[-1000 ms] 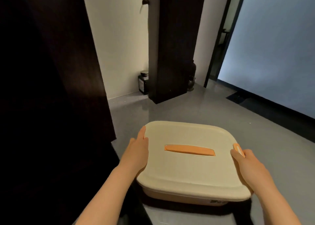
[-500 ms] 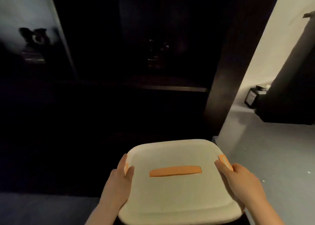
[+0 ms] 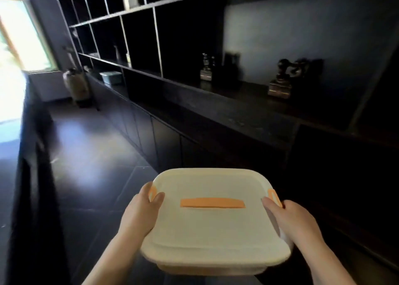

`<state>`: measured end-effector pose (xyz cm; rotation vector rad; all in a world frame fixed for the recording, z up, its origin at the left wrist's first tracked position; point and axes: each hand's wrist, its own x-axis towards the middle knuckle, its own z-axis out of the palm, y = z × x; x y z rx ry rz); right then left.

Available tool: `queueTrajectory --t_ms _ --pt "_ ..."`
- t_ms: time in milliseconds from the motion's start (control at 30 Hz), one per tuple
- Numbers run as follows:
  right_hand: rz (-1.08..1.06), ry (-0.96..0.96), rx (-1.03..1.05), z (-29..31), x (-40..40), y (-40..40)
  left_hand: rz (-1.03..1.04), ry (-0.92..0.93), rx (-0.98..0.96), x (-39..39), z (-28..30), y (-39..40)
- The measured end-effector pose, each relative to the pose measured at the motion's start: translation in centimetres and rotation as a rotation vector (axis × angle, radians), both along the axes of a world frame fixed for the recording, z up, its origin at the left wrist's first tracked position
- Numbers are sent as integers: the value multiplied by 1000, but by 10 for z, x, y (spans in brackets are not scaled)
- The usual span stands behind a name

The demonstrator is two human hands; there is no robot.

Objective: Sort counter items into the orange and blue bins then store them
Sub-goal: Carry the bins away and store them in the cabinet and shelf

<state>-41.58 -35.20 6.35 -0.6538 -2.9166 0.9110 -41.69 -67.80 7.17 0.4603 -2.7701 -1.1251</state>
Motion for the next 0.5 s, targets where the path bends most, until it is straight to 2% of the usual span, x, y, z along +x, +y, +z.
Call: queueTrajectory --t_ms 133,367,500 --pt "108 -56 3 -5 -55 -59 164 25 13 -20 0 -57" --pt "274 -61 51 -17 -171 -127 311 -139 104 -74 -42 -110" --pt "416 -52 114 -16 -249 -156 398 -147 96 -118 -50 -128"
